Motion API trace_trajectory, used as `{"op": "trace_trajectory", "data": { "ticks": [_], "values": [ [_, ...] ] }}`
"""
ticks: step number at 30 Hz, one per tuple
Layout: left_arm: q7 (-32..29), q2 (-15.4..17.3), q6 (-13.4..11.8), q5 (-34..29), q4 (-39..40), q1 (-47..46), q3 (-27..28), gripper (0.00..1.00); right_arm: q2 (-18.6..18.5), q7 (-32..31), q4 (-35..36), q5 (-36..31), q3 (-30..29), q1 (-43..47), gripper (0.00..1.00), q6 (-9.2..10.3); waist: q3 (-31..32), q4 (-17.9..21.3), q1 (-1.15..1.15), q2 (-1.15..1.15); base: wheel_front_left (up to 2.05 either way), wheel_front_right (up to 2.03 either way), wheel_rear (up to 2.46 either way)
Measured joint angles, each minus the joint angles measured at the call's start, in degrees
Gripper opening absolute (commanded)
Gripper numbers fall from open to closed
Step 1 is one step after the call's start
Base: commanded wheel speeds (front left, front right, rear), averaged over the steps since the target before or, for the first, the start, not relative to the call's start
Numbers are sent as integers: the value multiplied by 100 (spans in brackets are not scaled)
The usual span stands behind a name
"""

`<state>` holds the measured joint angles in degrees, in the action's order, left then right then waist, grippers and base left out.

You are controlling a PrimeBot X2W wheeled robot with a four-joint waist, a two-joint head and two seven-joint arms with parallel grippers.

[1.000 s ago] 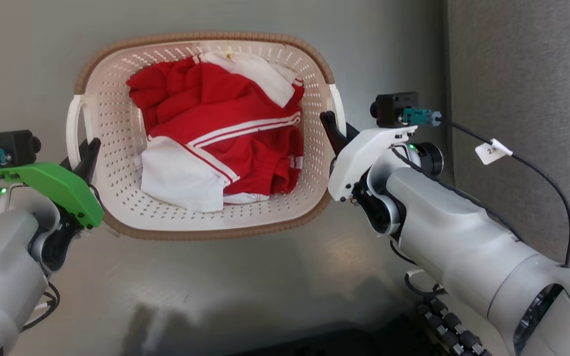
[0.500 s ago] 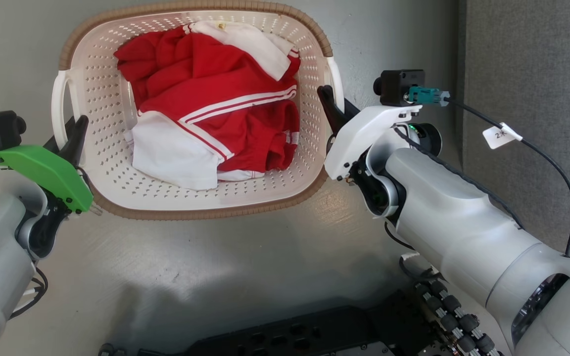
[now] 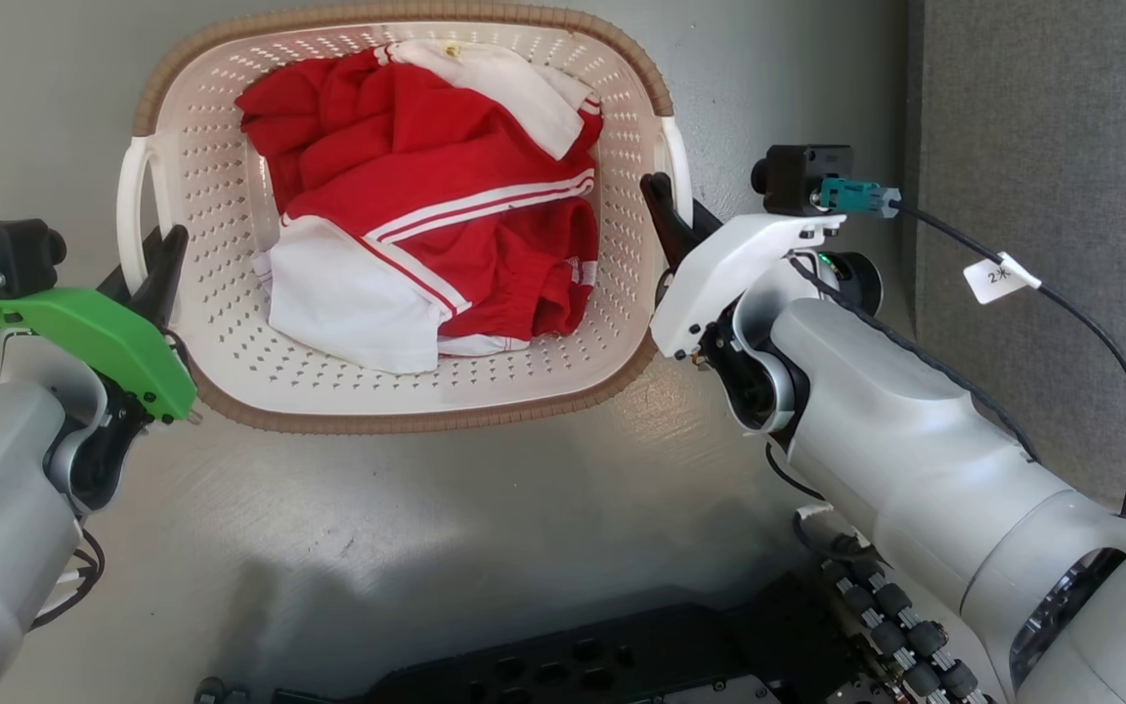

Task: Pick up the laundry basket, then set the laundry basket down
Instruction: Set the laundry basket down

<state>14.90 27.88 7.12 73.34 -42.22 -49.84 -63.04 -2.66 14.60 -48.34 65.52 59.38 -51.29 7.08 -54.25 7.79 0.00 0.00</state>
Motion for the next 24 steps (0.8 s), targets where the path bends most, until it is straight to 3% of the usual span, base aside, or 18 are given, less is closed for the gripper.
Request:
{"op": "trace_trajectory", "data": {
  "ticks": [2, 3, 4, 5, 6, 24],
  "values": [
    [0, -14, 0, 0, -26, 0, -3, 0, 2, 0, -36, 1, 2, 7, 0, 0, 9, -5, 0, 0, 0, 0, 0],
    [0, -25, 0, 1, -48, 1, -4, 6, 3, 0, -44, 2, 3, 11, 0, 0, 13, -7, 0, 0, 0, 0, 0],
    [0, -36, 0, 1, -74, 1, -8, 64, 4, -1, -47, 4, 1, 15, 20, 2, 19, -9, 0, 0, 0, 0, 0],
    [-9, -43, 9, 1, -102, 5, -24, 100, -2, -1, -73, 10, -16, 21, 40, 8, 25, -12, 0, 0, 0, 0, 0],
    [-14, -54, 29, 2, -127, 8, -31, 100, -23, -1, -103, 23, -52, 27, 100, 10, 31, -13, 0, 0, 0, 0, 0],
    [-23, -165, 29, 45, -374, 51, 122, 100, -77, -1, -79, -108, -297, 139, 100, 10, 521, 5, 0, 0, 0, 0, 0]
  ]
}}
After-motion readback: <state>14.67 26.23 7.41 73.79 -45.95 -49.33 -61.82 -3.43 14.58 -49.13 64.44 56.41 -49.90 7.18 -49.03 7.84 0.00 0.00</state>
